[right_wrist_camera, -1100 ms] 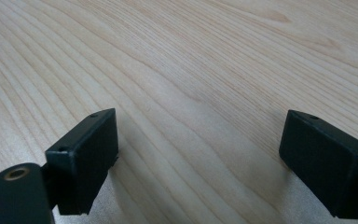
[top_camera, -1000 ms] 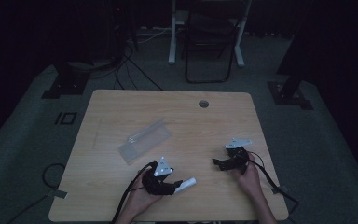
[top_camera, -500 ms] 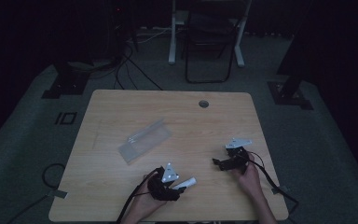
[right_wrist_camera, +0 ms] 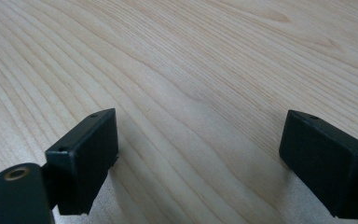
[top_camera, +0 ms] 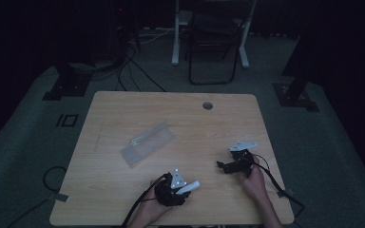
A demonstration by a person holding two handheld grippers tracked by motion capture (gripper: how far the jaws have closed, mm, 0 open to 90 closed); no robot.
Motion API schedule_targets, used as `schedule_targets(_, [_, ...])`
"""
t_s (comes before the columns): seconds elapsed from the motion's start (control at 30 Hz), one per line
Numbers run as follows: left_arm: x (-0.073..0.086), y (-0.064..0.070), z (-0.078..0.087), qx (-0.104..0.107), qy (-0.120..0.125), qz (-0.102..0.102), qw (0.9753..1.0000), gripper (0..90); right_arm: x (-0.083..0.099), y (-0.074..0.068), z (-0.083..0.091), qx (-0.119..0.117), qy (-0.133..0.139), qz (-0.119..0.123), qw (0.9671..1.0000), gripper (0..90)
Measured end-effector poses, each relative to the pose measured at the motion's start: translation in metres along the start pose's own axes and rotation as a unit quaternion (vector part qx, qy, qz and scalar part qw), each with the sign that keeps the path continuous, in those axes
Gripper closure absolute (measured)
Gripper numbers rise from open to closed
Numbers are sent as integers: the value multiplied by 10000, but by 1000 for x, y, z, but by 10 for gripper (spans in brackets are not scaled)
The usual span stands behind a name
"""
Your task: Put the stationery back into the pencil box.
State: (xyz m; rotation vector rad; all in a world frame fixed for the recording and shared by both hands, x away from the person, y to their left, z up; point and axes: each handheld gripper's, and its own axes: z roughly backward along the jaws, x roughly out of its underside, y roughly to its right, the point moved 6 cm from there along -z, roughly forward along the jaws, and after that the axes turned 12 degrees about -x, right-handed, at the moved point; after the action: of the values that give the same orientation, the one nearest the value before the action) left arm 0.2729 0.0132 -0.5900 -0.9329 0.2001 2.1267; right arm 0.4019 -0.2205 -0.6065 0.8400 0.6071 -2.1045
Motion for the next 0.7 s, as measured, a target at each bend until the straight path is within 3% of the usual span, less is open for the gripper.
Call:
schedule_targets(0.27, [3, 1, -3, -26, -83, -94, 9999, 640, 0, 0, 0, -2, 3, 1, 10000, 115])
schedule_targets(0.7, [6, 1, -1, 95, -98, -272, 9995, 704, 0, 0, 0, -2, 2, -7, 10000, 115])
